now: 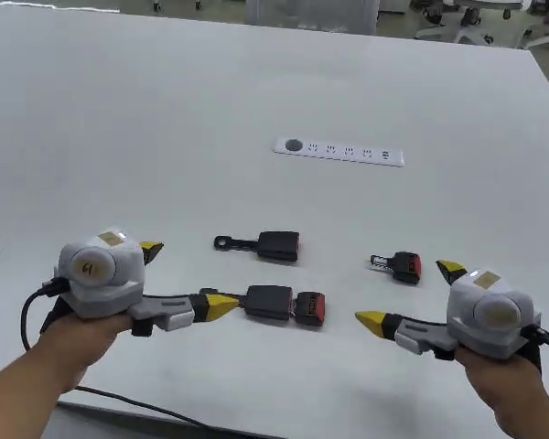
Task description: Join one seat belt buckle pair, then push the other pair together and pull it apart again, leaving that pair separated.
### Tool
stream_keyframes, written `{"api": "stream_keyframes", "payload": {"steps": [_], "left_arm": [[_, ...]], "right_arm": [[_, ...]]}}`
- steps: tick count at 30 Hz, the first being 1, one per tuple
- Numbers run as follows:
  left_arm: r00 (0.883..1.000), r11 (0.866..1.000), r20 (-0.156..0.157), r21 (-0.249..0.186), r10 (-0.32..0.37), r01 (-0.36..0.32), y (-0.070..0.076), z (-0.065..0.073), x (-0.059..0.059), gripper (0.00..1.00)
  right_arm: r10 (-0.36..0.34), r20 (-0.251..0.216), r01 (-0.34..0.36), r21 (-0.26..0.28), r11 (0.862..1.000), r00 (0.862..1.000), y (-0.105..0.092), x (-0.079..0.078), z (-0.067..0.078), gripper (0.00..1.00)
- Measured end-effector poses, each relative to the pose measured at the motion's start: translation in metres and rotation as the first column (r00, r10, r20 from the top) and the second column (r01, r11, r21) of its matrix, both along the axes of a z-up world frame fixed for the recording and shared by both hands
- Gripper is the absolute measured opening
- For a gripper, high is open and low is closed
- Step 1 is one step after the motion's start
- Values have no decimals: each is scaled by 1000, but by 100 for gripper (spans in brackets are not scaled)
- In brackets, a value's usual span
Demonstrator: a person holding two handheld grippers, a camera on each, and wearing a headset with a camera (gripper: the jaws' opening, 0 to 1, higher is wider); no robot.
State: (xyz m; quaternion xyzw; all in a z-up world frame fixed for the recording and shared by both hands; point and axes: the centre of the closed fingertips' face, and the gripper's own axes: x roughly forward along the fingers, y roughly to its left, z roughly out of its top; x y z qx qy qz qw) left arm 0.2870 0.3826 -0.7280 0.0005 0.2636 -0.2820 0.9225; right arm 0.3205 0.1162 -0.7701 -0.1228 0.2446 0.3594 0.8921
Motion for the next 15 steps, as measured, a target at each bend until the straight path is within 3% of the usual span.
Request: {"api": "stream_keyframes", "payload": {"steps": [1, 4, 6, 8, 10, 12, 14, 15], "left_arm": [[1000, 1000, 7, 7, -17, 17, 1, 1, -5, 100], [999, 999, 10, 9, -46, 46, 4, 6, -15, 100], [997, 997, 30, 27, -75, 74, 6, 13, -21, 100], [993, 995, 57, 31, -100, 98, 8, 24, -25, 100], [991, 993, 72, 20, -115, 114, 10, 31, -27, 100], [988, 991, 82, 27, -134, 132, 13, 32, -27, 100], [987, 989, 67, 28, -146, 144, 15, 31, -27, 100], [983, 985, 77, 30, -169, 167, 15, 33, -28, 100]], "right_arm": [[11, -1, -11, -11, 1000, 1000, 0, -5, -1, 100], [30, -25, -29, 33, 999, 999, 1, -19, 2, 100], [30, 6, -30, -3, 1000, 1000, -5, -25, 7, 100], [26, -1, -26, 21, 999, 1000, -6, -32, 13, 100], [7, 32, -8, 20, 1000, 999, -13, -33, 19, 100], [-23, 18, 23, 34, 999, 1000, -20, -35, 20, 100], [-31, 35, 30, 27, 999, 999, -23, -37, 25, 100], [-36, 40, 35, 26, 999, 999, -26, -38, 26, 100]]}}
